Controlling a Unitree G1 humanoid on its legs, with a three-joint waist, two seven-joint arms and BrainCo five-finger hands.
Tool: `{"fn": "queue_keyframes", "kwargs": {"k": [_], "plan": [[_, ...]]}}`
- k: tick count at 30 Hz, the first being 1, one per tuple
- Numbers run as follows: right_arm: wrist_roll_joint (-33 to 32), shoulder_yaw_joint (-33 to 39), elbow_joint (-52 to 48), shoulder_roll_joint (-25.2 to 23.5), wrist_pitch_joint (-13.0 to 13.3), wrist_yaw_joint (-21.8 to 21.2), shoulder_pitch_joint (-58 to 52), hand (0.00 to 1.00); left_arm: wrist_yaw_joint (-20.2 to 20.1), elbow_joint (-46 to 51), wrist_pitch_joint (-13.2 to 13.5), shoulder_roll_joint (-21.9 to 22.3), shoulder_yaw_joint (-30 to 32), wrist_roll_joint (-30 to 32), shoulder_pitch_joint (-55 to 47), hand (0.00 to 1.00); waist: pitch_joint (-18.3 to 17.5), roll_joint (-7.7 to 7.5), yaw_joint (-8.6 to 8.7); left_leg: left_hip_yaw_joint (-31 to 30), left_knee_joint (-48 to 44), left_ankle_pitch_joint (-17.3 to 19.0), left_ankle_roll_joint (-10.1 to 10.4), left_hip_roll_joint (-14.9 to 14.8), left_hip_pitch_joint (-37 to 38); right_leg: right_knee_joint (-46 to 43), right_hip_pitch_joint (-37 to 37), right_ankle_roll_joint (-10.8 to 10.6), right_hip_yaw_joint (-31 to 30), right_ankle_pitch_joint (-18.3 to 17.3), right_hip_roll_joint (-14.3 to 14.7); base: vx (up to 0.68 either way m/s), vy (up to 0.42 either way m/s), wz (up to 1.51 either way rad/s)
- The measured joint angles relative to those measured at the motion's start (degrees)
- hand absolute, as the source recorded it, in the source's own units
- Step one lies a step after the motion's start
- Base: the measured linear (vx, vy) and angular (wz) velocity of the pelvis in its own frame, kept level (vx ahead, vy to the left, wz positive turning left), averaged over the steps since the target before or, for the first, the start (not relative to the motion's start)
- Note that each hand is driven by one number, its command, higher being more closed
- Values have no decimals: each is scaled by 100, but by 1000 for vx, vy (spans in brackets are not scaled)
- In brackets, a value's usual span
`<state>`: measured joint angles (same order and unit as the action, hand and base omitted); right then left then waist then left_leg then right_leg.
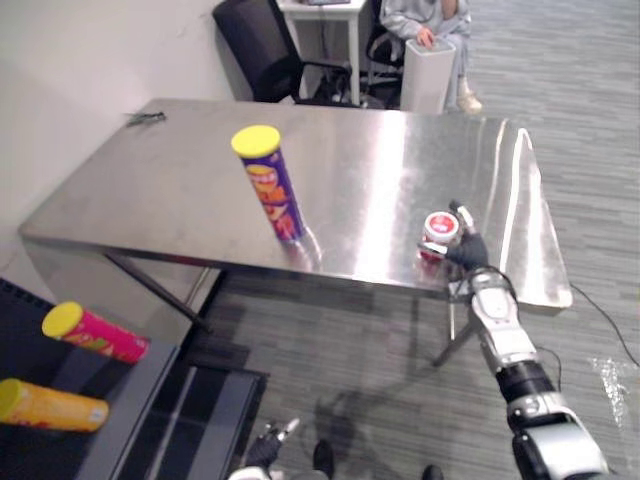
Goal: Put the gum and the chips on the shelf.
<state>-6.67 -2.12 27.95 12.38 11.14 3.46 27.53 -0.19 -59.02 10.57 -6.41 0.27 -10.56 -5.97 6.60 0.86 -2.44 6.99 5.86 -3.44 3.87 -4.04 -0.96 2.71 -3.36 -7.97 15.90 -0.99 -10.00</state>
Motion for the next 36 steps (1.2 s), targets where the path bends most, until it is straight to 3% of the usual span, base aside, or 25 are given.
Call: {"fn": "queue_keyframes", "kwargs": {"k": [1, 11, 27, 33, 36], "plan": [[-18, 1, 0, 0, -5, 6, 20, 100, 0, 6, 0, 0, 0, 0, 0, 0, 11, 2, 0, 0, 0, 0, 0, 0, 0, 0, 0, 0, 0, 0, 0, 0, 0, 0], [-15, -4, 1, -22, -60, 95, 272, 100, 3, 92, 2, 3, 3, -43, 27, 0, 131, 3, -85, 4, -6, 3, 5, 1, -8, 25, -3, 0, 5, 0, 2, 0, 0, 0], [0, -105, -57, -214, -79, -34, 287, 100, 7, 110, -3, -1, 10, -40, 36, 0, 162, -15, -80, 32, 2, 11, 14, -7, -2, 34, -11, 0, -6, 0, 2, 0, 0, 0], [-1, -40, -1512, -20, -85, -137, -305, 100, 8, 211, -76, 8, 153, -32, 24, 0, 185, -67, -49, 43, -31, 15, 20, -14, 8, 43, -22, -6, -24, 4, 1, 0, 0, 0], [-11, 161, -2390, 155, -29, -253, -741, 100, 5, 206, -85, 1, 237, -18, -26, 0, 177, -89, 55, 48, -33, 15, 20, -15, 24, 43, -37, -11, -29, 7, 1, 0, 0, 0]]}}
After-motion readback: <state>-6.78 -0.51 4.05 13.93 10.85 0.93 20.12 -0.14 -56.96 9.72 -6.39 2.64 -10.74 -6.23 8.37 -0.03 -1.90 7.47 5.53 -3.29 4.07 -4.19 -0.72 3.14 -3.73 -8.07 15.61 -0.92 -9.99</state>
